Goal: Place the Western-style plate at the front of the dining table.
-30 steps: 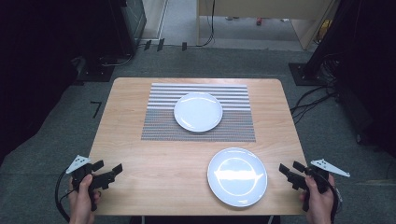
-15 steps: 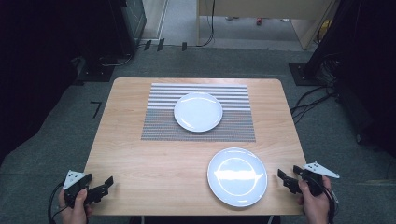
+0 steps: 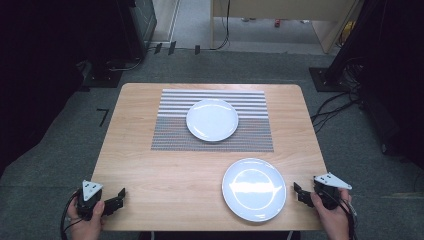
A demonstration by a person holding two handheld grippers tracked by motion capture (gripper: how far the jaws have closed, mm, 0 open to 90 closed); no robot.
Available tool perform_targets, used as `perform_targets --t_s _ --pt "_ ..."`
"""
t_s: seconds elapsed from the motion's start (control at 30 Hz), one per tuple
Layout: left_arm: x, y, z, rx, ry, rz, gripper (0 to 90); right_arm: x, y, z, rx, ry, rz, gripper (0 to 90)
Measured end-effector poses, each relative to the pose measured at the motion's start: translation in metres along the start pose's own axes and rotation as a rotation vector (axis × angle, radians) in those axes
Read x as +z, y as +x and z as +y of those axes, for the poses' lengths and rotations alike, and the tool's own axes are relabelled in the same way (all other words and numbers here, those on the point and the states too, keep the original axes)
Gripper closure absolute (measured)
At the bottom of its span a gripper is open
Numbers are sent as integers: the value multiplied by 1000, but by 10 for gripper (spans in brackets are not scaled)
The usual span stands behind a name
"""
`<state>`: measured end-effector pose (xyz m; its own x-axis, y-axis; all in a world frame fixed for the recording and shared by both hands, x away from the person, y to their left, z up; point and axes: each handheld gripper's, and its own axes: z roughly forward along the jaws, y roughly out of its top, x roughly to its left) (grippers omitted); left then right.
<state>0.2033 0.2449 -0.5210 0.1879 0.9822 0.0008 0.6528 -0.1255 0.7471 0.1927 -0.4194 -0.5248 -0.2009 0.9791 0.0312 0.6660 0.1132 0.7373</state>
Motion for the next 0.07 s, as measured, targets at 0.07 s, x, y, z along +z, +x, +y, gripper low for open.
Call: perform_targets --t_s 0.07 --pt "0 0 0 -2 0 3 88 0 0 0 -1 3 2 162"
